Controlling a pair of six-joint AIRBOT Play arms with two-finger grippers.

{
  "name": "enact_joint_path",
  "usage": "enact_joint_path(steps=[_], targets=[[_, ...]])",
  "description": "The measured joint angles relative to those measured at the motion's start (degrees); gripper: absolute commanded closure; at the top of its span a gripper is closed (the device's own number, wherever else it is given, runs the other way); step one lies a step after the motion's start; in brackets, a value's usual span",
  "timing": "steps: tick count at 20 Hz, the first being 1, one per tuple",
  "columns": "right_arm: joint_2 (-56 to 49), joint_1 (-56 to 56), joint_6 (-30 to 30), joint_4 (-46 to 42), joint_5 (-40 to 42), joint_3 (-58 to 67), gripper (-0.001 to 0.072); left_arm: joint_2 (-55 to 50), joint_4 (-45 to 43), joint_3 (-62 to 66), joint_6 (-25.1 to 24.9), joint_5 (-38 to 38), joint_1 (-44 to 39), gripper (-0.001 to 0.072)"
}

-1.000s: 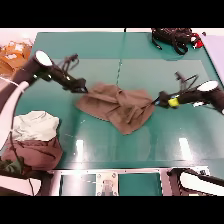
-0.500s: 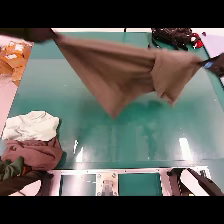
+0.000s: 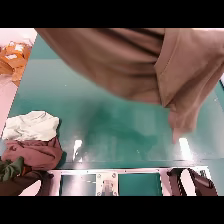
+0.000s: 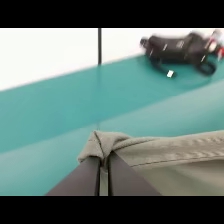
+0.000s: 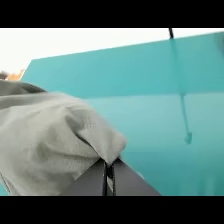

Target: Fold the shirts.

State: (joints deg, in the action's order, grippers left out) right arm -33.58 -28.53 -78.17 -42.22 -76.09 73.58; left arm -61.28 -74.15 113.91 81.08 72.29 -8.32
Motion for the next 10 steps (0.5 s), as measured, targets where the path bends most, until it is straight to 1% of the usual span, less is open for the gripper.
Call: enact_joint_path(steps=[3, 5, 8, 10], targets=[[-1.22, 0.17, -0.31, 0.31, -0.26, -7.93, 0.0696, -5.18, -0.04, -3.45, -2.16, -0.92, -0.02, 0.0683], [-4.15, 1.11, 0.9, 0.57, 2.12, -15.19, 0.0696, -11.1, 0.96, -4.55, -3.65, -2.01, -0.02, 0.0683], [-12.79, 3.91, 4.09, 0.39, 9.2, -24.33, 0.0696, -22.71, 7.06, -5.38, -6.38, -4.11, -0.02, 0.0682], [-21.0, 6.16, 6.21, 0.66, 14.56, -26.99, 0.0696, -30.45, 13.4, -5.55, -7.76, -6.49, -0.11, 0.0682]])
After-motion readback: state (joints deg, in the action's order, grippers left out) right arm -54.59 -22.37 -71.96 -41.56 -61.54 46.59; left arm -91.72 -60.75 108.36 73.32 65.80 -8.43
